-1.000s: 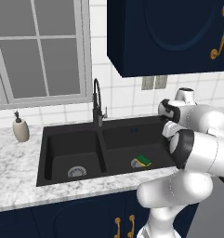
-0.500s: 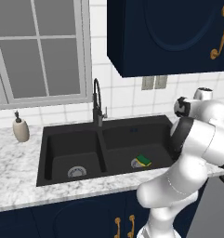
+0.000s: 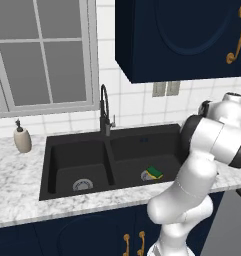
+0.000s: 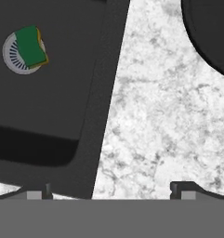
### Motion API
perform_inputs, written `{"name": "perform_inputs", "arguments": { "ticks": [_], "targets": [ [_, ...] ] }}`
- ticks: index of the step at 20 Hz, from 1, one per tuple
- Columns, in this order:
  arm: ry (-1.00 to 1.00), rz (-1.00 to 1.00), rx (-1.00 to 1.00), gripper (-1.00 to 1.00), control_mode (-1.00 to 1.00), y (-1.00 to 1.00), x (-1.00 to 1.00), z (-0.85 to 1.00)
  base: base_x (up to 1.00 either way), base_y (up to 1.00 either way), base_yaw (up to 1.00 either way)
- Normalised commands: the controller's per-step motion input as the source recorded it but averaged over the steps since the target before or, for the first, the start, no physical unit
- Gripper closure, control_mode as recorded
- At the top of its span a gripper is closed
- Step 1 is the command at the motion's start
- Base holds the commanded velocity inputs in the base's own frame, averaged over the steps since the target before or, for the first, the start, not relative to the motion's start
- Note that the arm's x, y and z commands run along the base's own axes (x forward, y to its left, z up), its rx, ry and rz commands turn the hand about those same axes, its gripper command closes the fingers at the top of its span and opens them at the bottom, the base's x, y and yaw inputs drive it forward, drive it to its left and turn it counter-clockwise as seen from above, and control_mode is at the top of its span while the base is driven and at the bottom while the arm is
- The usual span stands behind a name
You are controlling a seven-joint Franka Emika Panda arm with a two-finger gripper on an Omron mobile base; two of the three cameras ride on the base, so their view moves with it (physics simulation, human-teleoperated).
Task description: Pick the pan and sponge and place them into the sink. Then turn on the water.
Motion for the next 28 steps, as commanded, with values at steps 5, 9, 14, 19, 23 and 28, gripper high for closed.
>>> {"name": "perform_inputs", "arguments": {
  "ticks": [5,9,14,19,23,28],
  "targets": [
    [0.0,-0.01,0.0,-1.0,-1.0,-0.47,0.08,0.0,0.0,0.0,0.0],
    [0.0,0.0,0.0,-1.0,-1.0,-0.48,0.01,0.0,0.0,0.0,0.0],
    [0.0,0.0,0.0,-1.0,-1.0,-0.41,0.0,-0.04,0.0,0.0,0.0],
    [0.0,0.0,0.0,-1.0,-1.0,-0.41,0.0,-0.09,0.0,0.0,0.0],
    [0.0,0.0,0.0,-1.0,-1.0,-0.34,0.01,-0.13,0.0,0.0,0.0],
    [0.0,0.0,0.0,-1.0,-1.0,-0.19,0.04,-0.18,0.0,0.0,0.0]
  ]
}}
